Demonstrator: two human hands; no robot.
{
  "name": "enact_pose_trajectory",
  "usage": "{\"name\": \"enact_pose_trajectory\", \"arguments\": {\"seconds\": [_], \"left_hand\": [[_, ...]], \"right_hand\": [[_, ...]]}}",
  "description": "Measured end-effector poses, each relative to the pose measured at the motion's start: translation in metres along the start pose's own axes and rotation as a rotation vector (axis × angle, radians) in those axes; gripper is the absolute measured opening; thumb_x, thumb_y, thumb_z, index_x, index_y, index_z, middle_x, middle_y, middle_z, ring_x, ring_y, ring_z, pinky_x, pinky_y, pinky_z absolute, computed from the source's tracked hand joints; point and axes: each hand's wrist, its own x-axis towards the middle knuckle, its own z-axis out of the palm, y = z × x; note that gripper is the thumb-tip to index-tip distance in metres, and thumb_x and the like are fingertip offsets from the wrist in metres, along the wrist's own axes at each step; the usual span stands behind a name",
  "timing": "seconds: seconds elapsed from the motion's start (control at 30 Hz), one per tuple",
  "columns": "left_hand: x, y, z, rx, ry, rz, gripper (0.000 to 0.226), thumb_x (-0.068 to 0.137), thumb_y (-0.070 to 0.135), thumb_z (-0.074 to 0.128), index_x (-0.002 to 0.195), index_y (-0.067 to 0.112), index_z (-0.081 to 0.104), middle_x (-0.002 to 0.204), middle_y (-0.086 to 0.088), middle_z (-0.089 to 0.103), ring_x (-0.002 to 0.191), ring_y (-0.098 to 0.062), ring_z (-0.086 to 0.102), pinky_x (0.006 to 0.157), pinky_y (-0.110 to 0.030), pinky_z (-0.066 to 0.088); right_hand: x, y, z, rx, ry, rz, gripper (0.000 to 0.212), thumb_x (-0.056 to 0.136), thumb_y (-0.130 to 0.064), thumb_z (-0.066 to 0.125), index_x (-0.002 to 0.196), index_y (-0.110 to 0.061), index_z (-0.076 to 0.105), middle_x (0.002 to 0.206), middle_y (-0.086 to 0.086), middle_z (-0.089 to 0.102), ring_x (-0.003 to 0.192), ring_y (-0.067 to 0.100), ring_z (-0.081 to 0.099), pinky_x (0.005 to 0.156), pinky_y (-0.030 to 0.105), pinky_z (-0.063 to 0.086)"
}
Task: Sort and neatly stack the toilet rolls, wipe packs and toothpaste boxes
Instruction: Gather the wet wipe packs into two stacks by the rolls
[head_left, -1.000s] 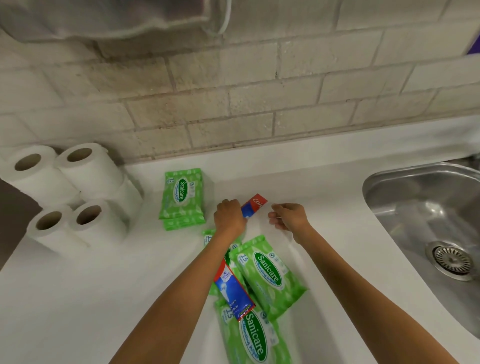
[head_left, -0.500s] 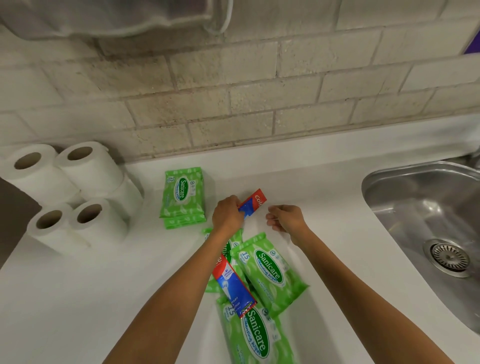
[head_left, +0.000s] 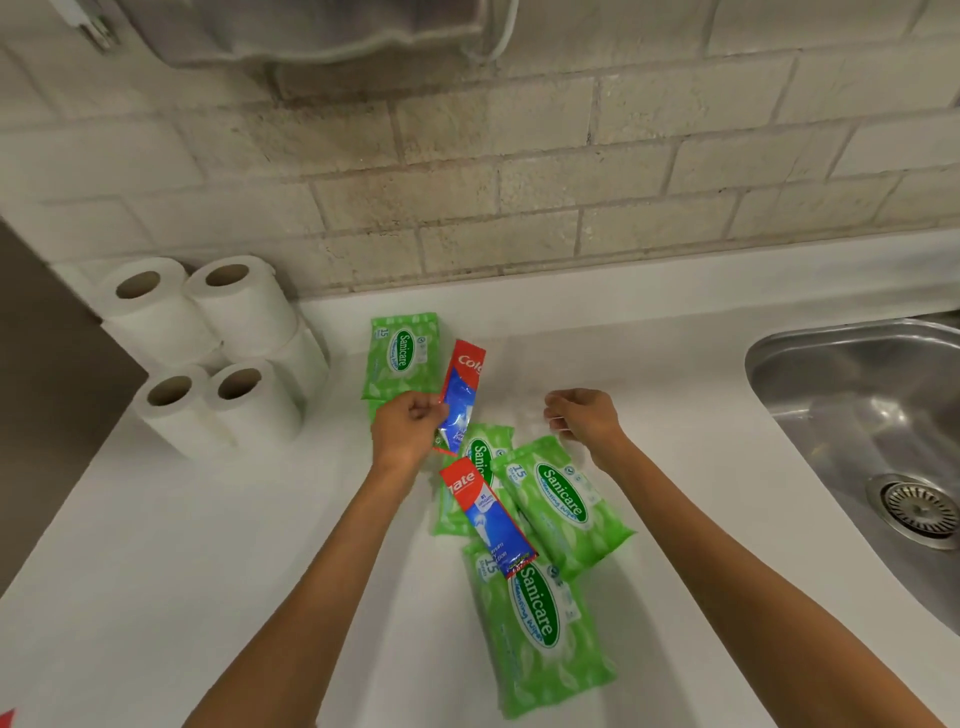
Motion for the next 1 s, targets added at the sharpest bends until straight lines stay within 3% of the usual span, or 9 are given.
{"name": "enact_pose_trajectory", "arguments": {"seconds": [0.17, 0.3, 0.43, 0.5, 0.57, 0.67, 0.73, 0.83, 1.0], "left_hand": [[-0.04, -0.052, -0.052, 0.035, 0.076, -0.164, 0.009, 0.083, 0.003, 0.063, 0.079, 0.011, 0.062, 0.096, -0.017, 0.07, 0.076, -0.022, 0.061, 0.075, -0.031, 0.05], [-0.065, -0.082, -0.071, 0.118, 0.107, -0.249, 0.004, 0.085, 0.007, 0.063, 0.082, 0.009, 0.061, 0.099, -0.018, 0.07, 0.078, -0.022, 0.062, 0.057, -0.021, 0.045], [-0.076, -0.088, -0.074, 0.243, 0.112, -0.22, 0.013, 0.085, 0.009, 0.064, 0.075, 0.014, 0.057, 0.094, -0.014, 0.07, 0.085, -0.025, 0.065, 0.069, -0.033, 0.052], [-0.081, -0.084, -0.073, 0.357, 0.113, -0.184, 0.003, 0.084, 0.011, 0.064, 0.085, 0.009, 0.062, 0.093, -0.011, 0.068, 0.094, -0.027, 0.066, 0.072, -0.034, 0.05], [-0.083, -0.08, -0.071, 0.541, 0.106, -0.132, 0.021, 0.085, 0.016, 0.063, 0.104, 0.006, 0.063, 0.109, -0.013, 0.062, 0.102, -0.027, 0.063, 0.071, -0.03, 0.046], [-0.088, -0.065, -0.06, 0.631, 0.098, 0.024, 0.032, 0.086, 0.017, 0.06, 0.116, 0.007, 0.06, 0.117, -0.016, 0.055, 0.108, -0.029, 0.057, 0.082, -0.035, 0.048], [-0.091, -0.051, -0.046, 0.565, 0.065, 0.117, 0.029, 0.087, 0.017, 0.058, 0.114, 0.008, 0.06, 0.109, -0.011, 0.059, 0.101, -0.026, 0.059, 0.079, -0.029, 0.044], [-0.095, -0.027, -0.017, 0.385, -0.066, 0.108, 0.023, 0.089, 0.019, 0.058, 0.109, 0.007, 0.061, 0.093, -0.003, 0.062, 0.084, -0.016, 0.058, 0.069, -0.023, 0.044], [-0.099, -0.01, 0.023, 0.22, -0.339, -0.115, 0.024, 0.087, 0.019, 0.062, 0.105, 0.003, 0.056, 0.075, -0.008, 0.066, 0.068, -0.021, 0.063, 0.088, -0.042, 0.055]], "right_hand": [[-0.013, 0.007, 0.007, -0.167, 0.041, -0.072, 0.026, 0.086, -0.018, 0.062, 0.108, -0.005, 0.068, 0.095, 0.011, 0.07, 0.082, 0.019, 0.058, 0.087, 0.036, 0.048], [-0.024, 0.008, 0.006, -0.259, 0.052, -0.111, 0.027, 0.086, -0.02, 0.063, 0.11, -0.009, 0.068, 0.108, 0.012, 0.07, 0.082, 0.019, 0.059, 0.083, 0.031, 0.046], [-0.033, 0.009, -0.002, -0.298, 0.074, -0.122, 0.03, 0.086, -0.021, 0.064, 0.112, -0.008, 0.066, 0.112, 0.012, 0.068, 0.101, 0.027, 0.062, 0.089, 0.029, 0.044], [-0.037, 0.009, -0.007, -0.307, 0.074, -0.106, 0.032, 0.085, -0.022, 0.065, 0.114, -0.007, 0.065, 0.104, 0.009, 0.066, 0.099, 0.026, 0.062, 0.09, 0.031, 0.044], [-0.04, 0.01, -0.012, -0.31, 0.057, -0.066, 0.036, 0.084, -0.022, 0.066, 0.115, -0.004, 0.064, 0.095, 0.008, 0.062, 0.081, 0.023, 0.059, 0.089, 0.035, 0.046], [-0.044, 0.015, -0.018, -0.344, 0.038, -0.016, 0.04, 0.083, -0.018, 0.065, 0.112, 0.009, 0.062, 0.099, 0.029, 0.066, 0.076, 0.022, 0.051, 0.079, 0.04, 0.05], [-0.047, 0.018, -0.021, -0.372, 0.02, 0.014, 0.042, 0.083, -0.019, 0.064, 0.109, 0.014, 0.06, 0.092, 0.033, 0.064, 0.073, 0.023, 0.05, 0.07, 0.037, 0.047], [-0.051, 0.021, -0.025, -0.413, -0.016, 0.048, 0.04, 0.084, -0.023, 0.064, 0.098, 0.014, 0.064, 0.073, 0.015, 0.056, 0.065, 0.022, 0.05, 0.062, 0.03, 0.04], [-0.054, 0.021, -0.026, -0.448, -0.011, 0.073, 0.025, 0.085, -0.023, 0.062, 0.071, -0.002, 0.062, 0.056, 0.007, 0.052, 0.063, 0.024, 0.053, 0.064, 0.031, 0.044]]}}
